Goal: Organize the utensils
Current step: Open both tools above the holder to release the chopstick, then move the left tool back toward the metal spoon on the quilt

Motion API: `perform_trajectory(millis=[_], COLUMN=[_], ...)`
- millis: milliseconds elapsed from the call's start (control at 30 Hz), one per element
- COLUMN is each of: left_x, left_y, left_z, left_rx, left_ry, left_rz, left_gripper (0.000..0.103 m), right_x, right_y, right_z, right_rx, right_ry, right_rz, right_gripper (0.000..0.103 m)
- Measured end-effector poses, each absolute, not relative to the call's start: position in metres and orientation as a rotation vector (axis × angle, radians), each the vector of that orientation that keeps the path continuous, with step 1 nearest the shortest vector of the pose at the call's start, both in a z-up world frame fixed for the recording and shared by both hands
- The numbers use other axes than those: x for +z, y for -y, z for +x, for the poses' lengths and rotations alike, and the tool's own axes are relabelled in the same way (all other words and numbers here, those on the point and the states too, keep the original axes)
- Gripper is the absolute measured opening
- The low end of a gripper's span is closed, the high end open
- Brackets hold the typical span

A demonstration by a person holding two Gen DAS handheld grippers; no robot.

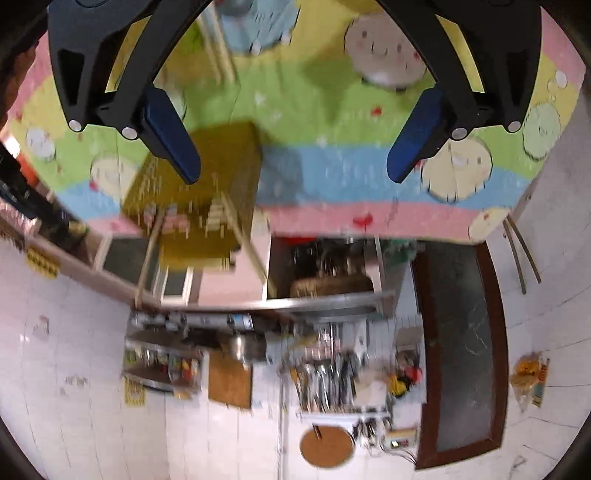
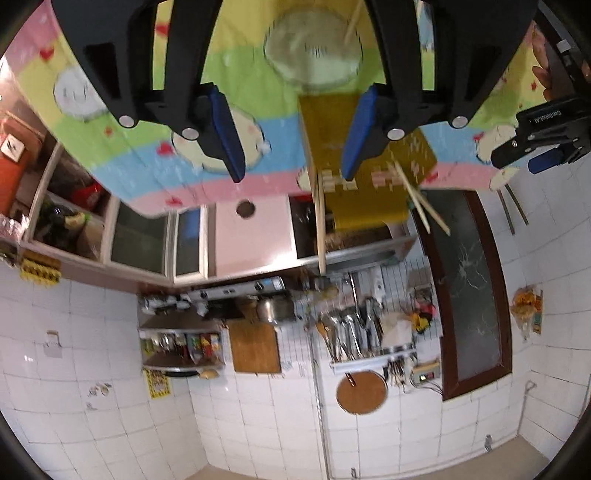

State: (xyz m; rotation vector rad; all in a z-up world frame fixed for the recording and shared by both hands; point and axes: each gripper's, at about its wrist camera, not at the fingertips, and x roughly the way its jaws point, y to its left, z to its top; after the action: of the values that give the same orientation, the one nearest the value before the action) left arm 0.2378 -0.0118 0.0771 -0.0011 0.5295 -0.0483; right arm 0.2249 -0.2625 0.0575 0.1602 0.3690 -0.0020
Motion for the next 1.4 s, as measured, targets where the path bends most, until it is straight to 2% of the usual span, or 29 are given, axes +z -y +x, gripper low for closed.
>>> perform_trajectory(millis=[433,800,1400], left_x=[0.007,-0.036,-0.062], left_y=[0.007,0.021,0.036], left_z=[0.184,0.182,0.194], left_rx=[-0.073,-0.098,-0.102], left_ry=[-0.648,-0.76,-0.892], left_rz=[-0.003,-0.005,0.028], left_gripper=[0.098,0.098,0.097], right_x=[-0.032,-0.054,-0.067], right_y=[0.249,0.253,0.245], right_z=[0.171,0.168,0.178], right_rx=[-0.133,-0.192,-0.247], right_ry=[-0.574,-0.634,-0.738], right_rz=[0.165,0.194,0.147], right_gripper=[0.054,0.054,0.054])
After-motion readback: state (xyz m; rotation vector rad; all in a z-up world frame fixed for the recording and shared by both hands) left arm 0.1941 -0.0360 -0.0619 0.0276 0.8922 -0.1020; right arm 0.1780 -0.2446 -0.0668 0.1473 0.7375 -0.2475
